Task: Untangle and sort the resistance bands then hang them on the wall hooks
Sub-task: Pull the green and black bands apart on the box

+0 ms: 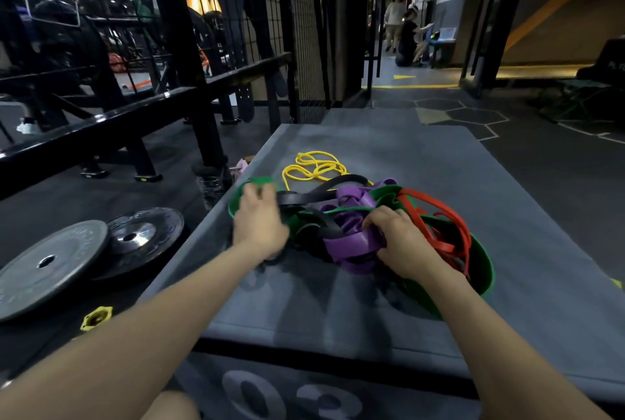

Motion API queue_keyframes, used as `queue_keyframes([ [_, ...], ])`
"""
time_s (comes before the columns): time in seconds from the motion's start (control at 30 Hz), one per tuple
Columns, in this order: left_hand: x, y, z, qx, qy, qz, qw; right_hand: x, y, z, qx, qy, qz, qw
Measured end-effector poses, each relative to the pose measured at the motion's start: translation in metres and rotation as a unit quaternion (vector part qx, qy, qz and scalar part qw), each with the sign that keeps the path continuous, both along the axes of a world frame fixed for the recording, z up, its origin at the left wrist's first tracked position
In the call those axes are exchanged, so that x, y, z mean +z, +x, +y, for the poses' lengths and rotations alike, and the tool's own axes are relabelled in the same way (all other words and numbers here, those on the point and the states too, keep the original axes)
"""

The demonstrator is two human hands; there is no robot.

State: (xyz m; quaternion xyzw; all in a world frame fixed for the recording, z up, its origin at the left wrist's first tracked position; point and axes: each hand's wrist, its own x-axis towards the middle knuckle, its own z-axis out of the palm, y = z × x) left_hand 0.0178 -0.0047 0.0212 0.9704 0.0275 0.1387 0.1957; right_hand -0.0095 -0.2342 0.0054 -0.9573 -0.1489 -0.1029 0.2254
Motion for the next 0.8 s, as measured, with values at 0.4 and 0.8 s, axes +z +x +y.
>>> queue_keyframes([
  [0.4,0.028,0.026,-0.025,-0.273,0.076,0.023,0.959,-0.001,0.005,-0.006,-0.003,-0.034,-0.032,0.999],
  [0.8,0.029,0.045,0.009,0.046,-0.33,-0.074,0.94,0.0,0.008,-0.001,-0.082,-0.007,-0.094,0.992],
])
